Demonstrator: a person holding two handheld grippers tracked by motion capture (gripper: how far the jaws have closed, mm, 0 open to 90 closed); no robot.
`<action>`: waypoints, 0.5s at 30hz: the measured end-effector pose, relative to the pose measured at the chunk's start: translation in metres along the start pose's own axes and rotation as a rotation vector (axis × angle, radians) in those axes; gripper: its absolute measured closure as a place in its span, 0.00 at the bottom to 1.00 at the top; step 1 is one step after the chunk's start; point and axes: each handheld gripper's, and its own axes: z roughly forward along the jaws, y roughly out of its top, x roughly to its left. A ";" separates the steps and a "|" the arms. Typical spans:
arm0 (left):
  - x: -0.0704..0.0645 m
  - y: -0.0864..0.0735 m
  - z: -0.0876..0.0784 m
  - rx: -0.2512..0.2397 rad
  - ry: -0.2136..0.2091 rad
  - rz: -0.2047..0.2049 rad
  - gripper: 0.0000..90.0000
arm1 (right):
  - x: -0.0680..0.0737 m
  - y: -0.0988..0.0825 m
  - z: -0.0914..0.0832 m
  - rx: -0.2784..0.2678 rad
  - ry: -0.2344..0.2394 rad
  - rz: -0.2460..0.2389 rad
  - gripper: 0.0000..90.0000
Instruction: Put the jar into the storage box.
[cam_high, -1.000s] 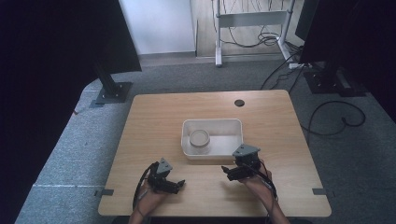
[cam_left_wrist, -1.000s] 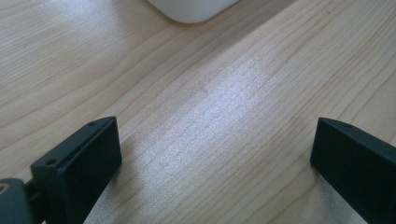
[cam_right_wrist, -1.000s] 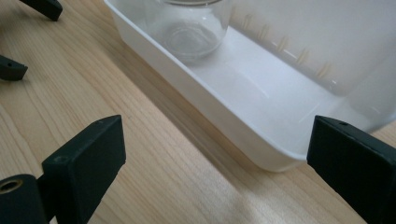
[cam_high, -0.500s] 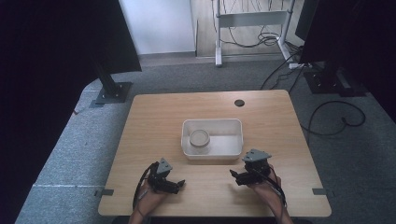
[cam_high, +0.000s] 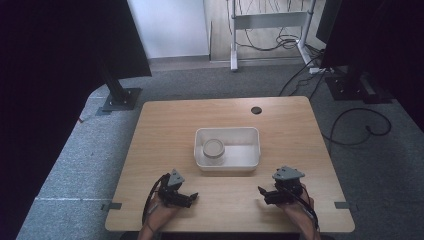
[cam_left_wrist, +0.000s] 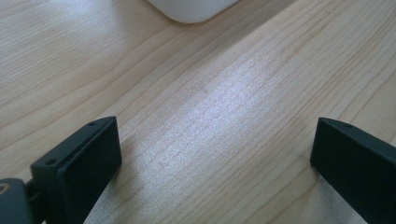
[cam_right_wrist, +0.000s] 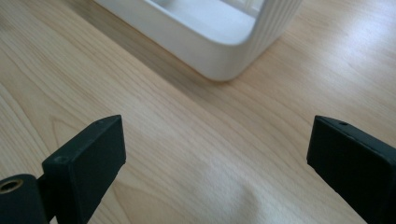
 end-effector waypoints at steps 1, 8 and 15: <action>0.000 0.000 0.000 0.000 0.000 0.000 0.02 | 0.000 -0.002 -0.001 0.004 -0.003 0.002 0.05; 0.000 0.000 0.000 0.000 0.000 0.000 0.02 | -0.003 -0.018 -0.004 0.036 -0.019 0.014 0.05; 0.000 0.000 0.000 0.000 0.000 0.000 0.02 | -0.003 -0.035 -0.005 0.079 -0.027 0.032 0.05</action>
